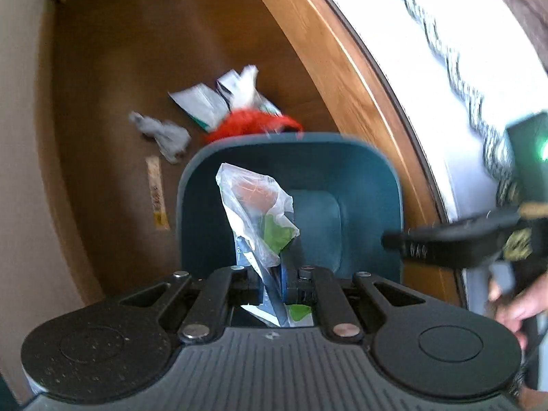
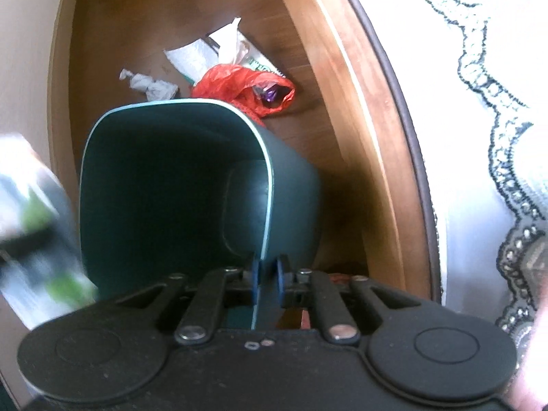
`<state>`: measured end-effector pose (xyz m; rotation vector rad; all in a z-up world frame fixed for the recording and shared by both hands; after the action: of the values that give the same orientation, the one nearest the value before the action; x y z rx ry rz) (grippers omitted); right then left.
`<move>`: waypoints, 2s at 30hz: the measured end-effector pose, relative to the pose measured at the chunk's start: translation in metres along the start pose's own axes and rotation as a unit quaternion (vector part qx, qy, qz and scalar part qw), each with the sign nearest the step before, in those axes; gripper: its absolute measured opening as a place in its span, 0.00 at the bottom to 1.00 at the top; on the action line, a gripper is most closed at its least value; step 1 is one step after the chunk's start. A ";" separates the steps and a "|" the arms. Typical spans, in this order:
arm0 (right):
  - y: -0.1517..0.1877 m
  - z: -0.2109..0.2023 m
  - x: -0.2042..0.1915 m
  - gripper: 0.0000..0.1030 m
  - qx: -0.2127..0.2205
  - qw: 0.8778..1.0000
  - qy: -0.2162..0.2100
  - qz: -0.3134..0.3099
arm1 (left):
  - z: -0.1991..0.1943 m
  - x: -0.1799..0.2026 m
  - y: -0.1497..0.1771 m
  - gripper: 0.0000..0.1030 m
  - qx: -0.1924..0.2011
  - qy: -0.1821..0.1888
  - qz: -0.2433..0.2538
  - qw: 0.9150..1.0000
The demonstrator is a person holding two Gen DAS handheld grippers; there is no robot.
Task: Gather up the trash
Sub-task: 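Carry the plastic bag into the bin and open the left tool, then grasp the coffee stick packet on the floor with the left tool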
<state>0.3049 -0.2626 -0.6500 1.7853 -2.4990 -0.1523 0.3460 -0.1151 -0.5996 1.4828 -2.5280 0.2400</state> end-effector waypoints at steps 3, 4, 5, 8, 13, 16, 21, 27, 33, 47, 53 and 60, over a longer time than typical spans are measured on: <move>0.001 0.002 0.004 0.09 -0.003 1.000 -0.004 0.015 | 0.023 0.008 0.010 0.08 -0.023 -0.001 0.009 1.000; 0.003 0.003 0.005 0.08 -0.004 1.000 -0.005 0.017 | 0.030 0.009 0.013 0.08 -0.030 -0.002 0.010 0.999; 0.004 0.002 0.006 0.08 -0.003 1.000 -0.003 0.017 | 0.037 0.011 0.016 0.08 -0.039 -0.004 0.016 0.999; 0.008 -0.001 0.008 0.07 -0.006 1.000 -0.002 0.020 | 0.056 0.015 0.026 0.08 -0.063 -0.005 0.026 0.998; 0.006 -0.001 0.008 0.06 -0.001 1.000 -0.002 0.017 | 0.066 0.017 0.037 0.08 -0.076 -0.007 0.030 0.997; 0.003 -0.001 0.008 0.07 0.004 1.000 -0.003 0.010 | 0.066 0.016 0.037 0.11 -0.079 -0.003 0.023 0.997; -0.001 0.003 0.012 0.08 0.001 1.000 0.010 -0.009 | 0.064 0.015 0.035 0.32 -0.067 -0.003 0.020 0.998; 0.003 0.011 0.016 0.08 0.002 0.999 0.025 -0.028 | 0.050 0.019 0.028 0.57 -0.039 -0.008 0.027 0.999; 0.002 0.013 0.005 0.14 0.010 0.998 0.013 -0.060 | 0.031 0.017 0.021 0.57 -0.016 -0.016 0.023 0.999; -0.008 0.043 0.007 0.09 -0.002 0.994 0.078 -0.083 | -0.029 -0.043 0.004 0.56 0.060 -0.062 -0.047 0.995; -0.003 0.050 0.017 0.06 -0.022 0.995 0.079 -0.053 | -0.034 -0.099 -0.024 0.57 0.083 -0.107 -0.083 0.987; 0.003 0.050 0.023 0.07 -0.038 0.997 0.063 -0.034 | 0.045 -0.161 -0.066 0.57 0.070 -0.129 -0.141 0.979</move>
<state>0.2889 -0.2813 -0.6991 1.7911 -2.3161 -0.1324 0.4763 -0.0223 -0.6809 2.0232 -2.4879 0.1933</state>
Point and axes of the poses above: each gripper's, at about its wrist camera, not at the fingertips, and z roughly the way its jaws point, x to its right, y to its underside, the point moved 10 cm from there along z, roughly the way its jaws point, and after that the axes turned 4 degrees about -x, right-handed, at the moved point
